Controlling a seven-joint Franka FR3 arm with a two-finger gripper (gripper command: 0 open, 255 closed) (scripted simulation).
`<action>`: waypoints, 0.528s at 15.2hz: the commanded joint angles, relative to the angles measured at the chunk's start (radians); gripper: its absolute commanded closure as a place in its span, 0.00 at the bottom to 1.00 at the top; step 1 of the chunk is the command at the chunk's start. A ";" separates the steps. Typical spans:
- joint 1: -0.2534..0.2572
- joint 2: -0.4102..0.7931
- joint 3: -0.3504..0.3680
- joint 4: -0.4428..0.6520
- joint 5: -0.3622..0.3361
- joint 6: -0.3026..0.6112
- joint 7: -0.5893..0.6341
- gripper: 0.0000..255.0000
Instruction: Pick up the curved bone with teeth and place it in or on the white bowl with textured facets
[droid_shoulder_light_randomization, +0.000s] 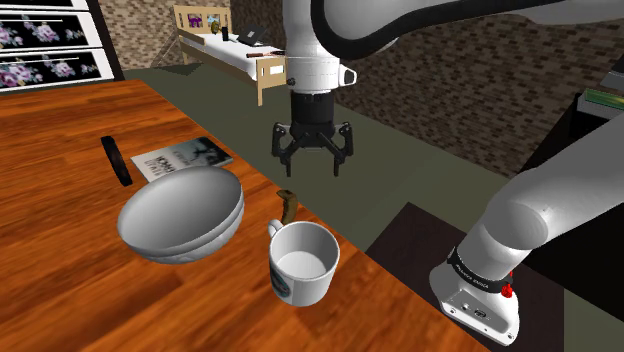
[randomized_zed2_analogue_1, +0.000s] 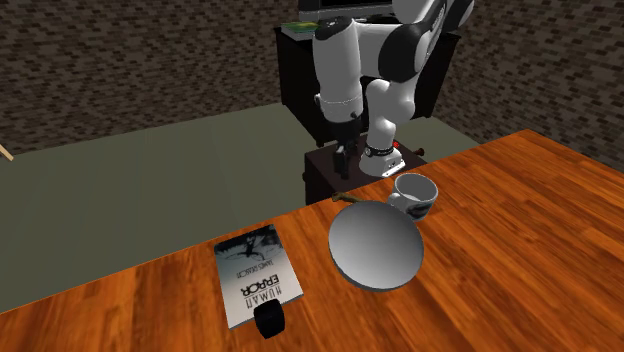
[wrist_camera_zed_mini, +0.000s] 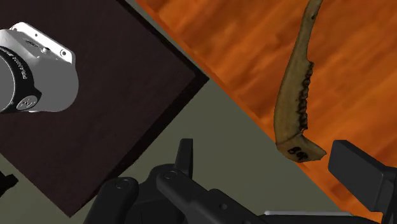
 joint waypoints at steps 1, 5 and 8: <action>-0.018 0.086 0.048 0.042 -0.003 0.041 0.117 0.00; -0.019 0.133 0.073 0.026 -0.007 0.103 0.169 0.00; -0.015 0.140 0.082 -0.009 -0.004 0.144 0.169 0.00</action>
